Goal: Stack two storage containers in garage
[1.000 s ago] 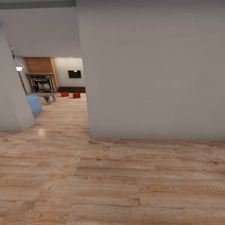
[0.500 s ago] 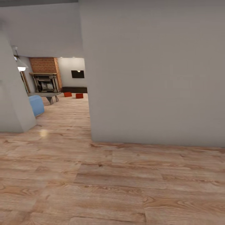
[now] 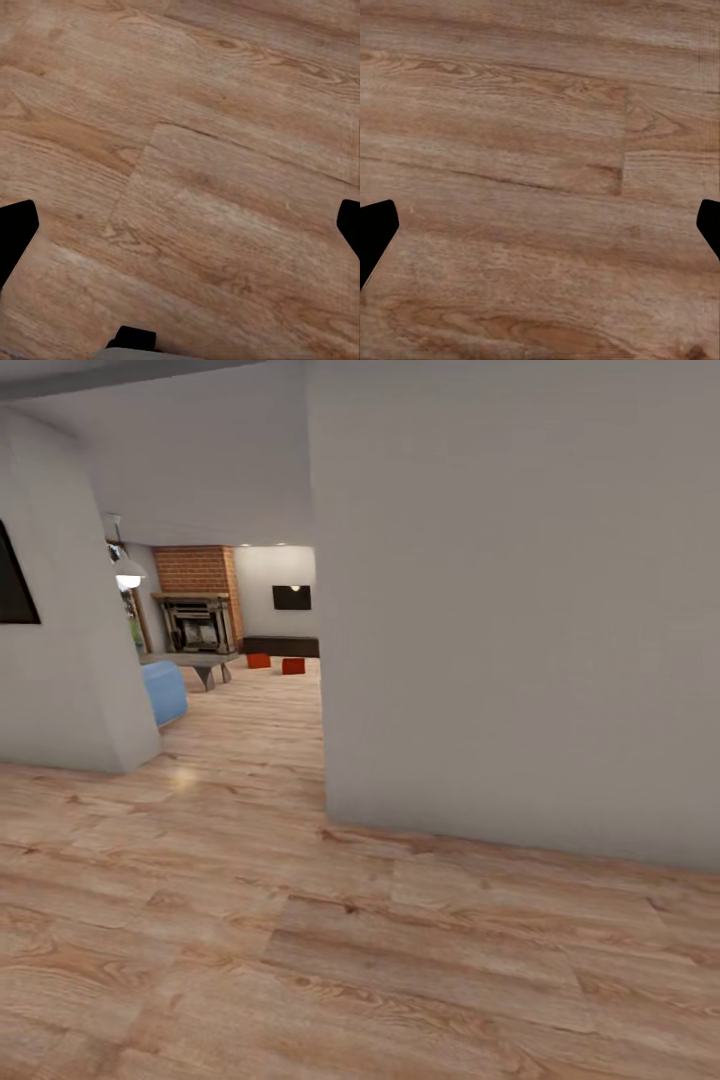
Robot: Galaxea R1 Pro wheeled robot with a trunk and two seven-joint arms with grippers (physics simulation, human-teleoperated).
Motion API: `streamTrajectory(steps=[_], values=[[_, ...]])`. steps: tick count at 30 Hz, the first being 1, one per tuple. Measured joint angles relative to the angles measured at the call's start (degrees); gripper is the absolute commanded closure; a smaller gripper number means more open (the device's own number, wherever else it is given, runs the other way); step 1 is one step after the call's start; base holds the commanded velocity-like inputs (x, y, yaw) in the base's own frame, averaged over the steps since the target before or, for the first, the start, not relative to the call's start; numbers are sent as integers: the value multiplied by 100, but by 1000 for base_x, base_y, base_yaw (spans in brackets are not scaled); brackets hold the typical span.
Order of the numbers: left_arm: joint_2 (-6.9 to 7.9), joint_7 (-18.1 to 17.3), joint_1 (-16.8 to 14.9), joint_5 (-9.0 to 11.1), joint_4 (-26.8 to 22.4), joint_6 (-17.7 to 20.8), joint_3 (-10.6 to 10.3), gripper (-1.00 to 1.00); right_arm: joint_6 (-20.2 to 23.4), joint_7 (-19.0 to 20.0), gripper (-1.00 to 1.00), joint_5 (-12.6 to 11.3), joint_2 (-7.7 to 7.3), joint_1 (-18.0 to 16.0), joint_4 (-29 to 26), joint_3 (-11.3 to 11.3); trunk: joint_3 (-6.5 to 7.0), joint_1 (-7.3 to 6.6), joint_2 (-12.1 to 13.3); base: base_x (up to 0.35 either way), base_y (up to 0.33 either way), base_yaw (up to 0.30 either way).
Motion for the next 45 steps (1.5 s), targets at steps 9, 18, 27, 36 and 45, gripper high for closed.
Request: streamTrajectory(steps=[9,18,27,36,45], values=[[0,1,0,0,0,0,0,-100,0,0,-100,0,0,0,2,0,0,0,0,326,0,251],[0,4,0,-1,0,0,-3,-100,0,0,-100,0,0,0,1,0,0,0,0,327,0,251],[0,2,0,0,0,0,-3,-100,0,0,-100,0,0,0,1,1,0,0,0,326,0,251],[0,-1,0,0,0,0,-4,-100,0,0,-100,0,0,0,0,0,0,0,0,326,0,251],[0,4,0,-1,0,0,-3,-100,0,0,-100,0,0,0,2,0,0,0,0,326,0,245]])
